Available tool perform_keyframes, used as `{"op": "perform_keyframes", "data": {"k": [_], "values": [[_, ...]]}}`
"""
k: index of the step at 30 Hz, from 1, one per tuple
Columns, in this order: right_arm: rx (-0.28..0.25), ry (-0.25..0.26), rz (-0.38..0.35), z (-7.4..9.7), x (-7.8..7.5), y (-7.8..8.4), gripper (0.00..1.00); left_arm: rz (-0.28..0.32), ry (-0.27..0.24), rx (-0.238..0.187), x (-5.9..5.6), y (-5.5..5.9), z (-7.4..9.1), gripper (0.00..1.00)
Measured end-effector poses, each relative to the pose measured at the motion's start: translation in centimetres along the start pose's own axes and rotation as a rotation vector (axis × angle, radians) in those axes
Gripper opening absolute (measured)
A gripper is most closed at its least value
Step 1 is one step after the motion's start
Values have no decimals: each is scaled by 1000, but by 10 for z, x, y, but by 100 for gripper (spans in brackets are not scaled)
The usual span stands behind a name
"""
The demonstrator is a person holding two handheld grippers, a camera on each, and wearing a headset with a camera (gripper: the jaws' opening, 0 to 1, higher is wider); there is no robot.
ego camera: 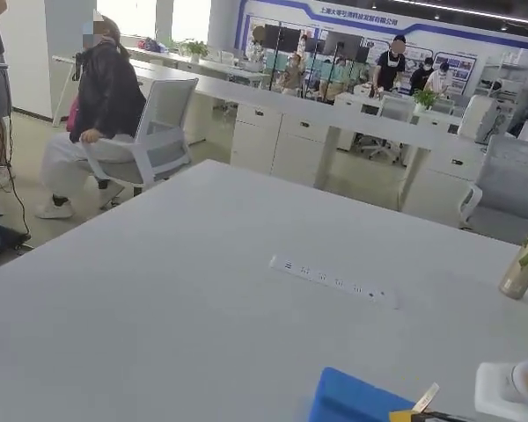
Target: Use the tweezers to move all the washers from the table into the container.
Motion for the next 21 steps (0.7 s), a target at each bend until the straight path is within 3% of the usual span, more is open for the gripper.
{"op": "perform_keyframes", "data": {"k": [11,18,21], "values": [[13,-10,4,-3,3,5,3,1,-1,7,0,1,-1,72],[-14,1,3,4,5,0,3,-4,1,11,-1,1,0,72],[-55,7,-6,12,8,-4,3,-4,1,15,-1,1,0,72]]}}
Point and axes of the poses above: the centre of the closed fingertips' face, and the gripper's own axes: z roughly backward along the fingers, x roughly to its left, y roughly out of its underside, the point moved 7 cm from there along z, roughly backward along the fingers, and after that the axes turned 8 degrees about z, right-handed, at the moved point
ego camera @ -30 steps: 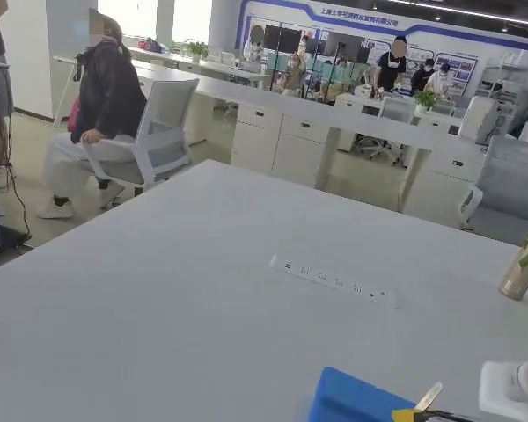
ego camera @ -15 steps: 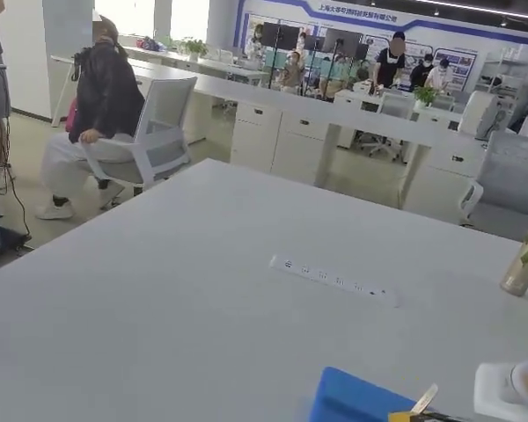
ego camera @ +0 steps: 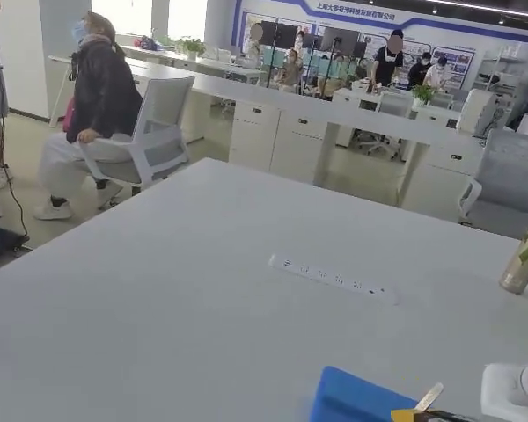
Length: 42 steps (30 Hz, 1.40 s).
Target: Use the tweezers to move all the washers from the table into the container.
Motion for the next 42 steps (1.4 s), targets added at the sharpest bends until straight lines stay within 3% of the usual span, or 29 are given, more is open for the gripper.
{"op": "perform_keyframes", "data": {"k": [10,14,17,22,29,35,42], "values": [[-146,-1,-14,40,22,-10,3,-6,7,9,-1,1,0,71],[-199,0,-66,56,31,-7,3,-8,10,12,-1,1,-1,70],[-208,1,-75,63,36,-4,3,-10,11,14,-2,1,-1,70],[-197,12,-51,70,42,8,3,-13,15,13,-2,1,0,69],[-166,-11,-92,67,51,29,3,-15,4,34,-1,3,0,65],[-69,-56,-95,48,62,50,3,-9,11,29,-1,3,0,66],[-8,-44,-89,39,64,64,4,2,17,10,-1,1,1,66]]}}
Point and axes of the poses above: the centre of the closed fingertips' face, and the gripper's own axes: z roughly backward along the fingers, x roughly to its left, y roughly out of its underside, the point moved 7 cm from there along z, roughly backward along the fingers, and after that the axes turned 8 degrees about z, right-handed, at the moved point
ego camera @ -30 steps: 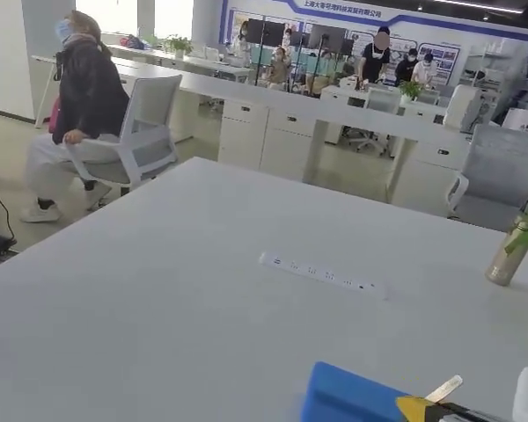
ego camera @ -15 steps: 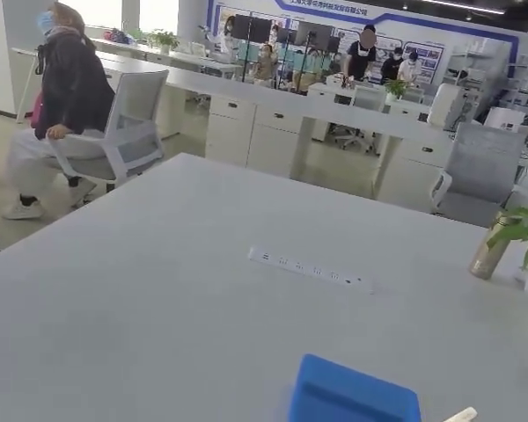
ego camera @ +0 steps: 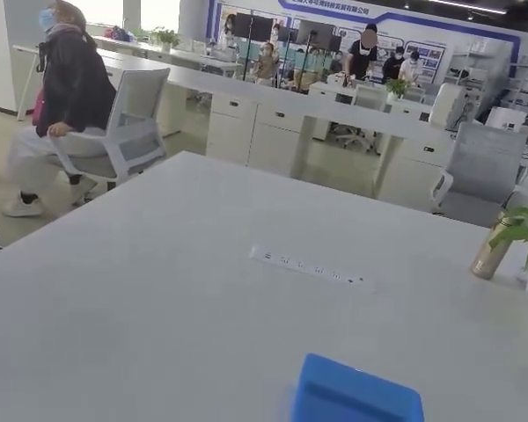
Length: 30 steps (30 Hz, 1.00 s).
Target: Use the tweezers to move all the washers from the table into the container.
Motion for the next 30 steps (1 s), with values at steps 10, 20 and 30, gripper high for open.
{"op": "perform_keyframes", "data": {"k": [10,20,30], "values": [[22,-1,8,-2,-2,2,4,3,11,-29,-1,-3,0,72],[44,-10,41,-5,2,0,4,-15,-34,-69,2,-7,0,96],[64,-16,71,-7,3,1,4,-28,-39,-60,2,-6,0,99]]}}
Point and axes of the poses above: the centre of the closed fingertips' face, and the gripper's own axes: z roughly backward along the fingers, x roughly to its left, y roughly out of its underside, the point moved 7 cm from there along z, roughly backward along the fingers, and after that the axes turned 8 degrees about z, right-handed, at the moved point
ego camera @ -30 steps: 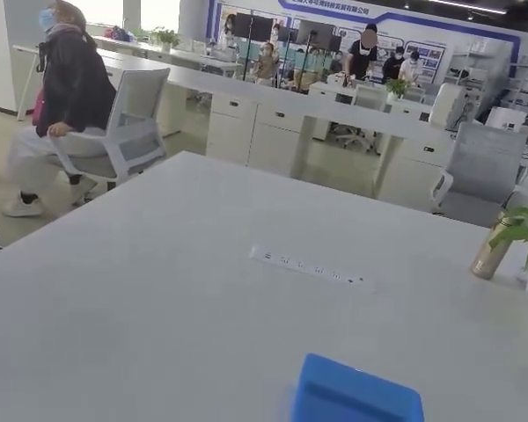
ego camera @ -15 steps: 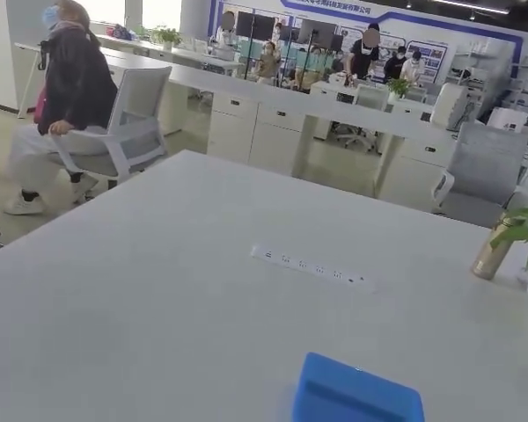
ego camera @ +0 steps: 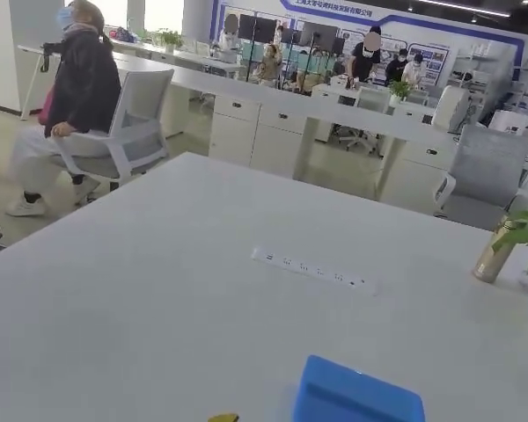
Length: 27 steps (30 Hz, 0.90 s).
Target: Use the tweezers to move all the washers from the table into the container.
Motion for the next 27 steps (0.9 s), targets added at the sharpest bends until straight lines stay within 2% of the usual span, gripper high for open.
{"op": "perform_keyframes", "data": {"k": [6,11,14,17,21,27], "values": [[16,-1,37,-1,3,1,4,0,3,6,0,1,0,98],[49,-6,163,-1,15,-2,4,-4,6,15,-1,1,-1,97],[65,-1,225,-1,24,-2,4,7,19,-1,-2,0,-1,96],[74,4,291,-2,31,-2,4,13,14,1,-1,0,-1,94],[96,9,368,-4,27,-3,4,0,16,17,-2,2,-2,93],[94,14,423,-5,30,0,3,5,10,25,0,3,-1,90]]}}
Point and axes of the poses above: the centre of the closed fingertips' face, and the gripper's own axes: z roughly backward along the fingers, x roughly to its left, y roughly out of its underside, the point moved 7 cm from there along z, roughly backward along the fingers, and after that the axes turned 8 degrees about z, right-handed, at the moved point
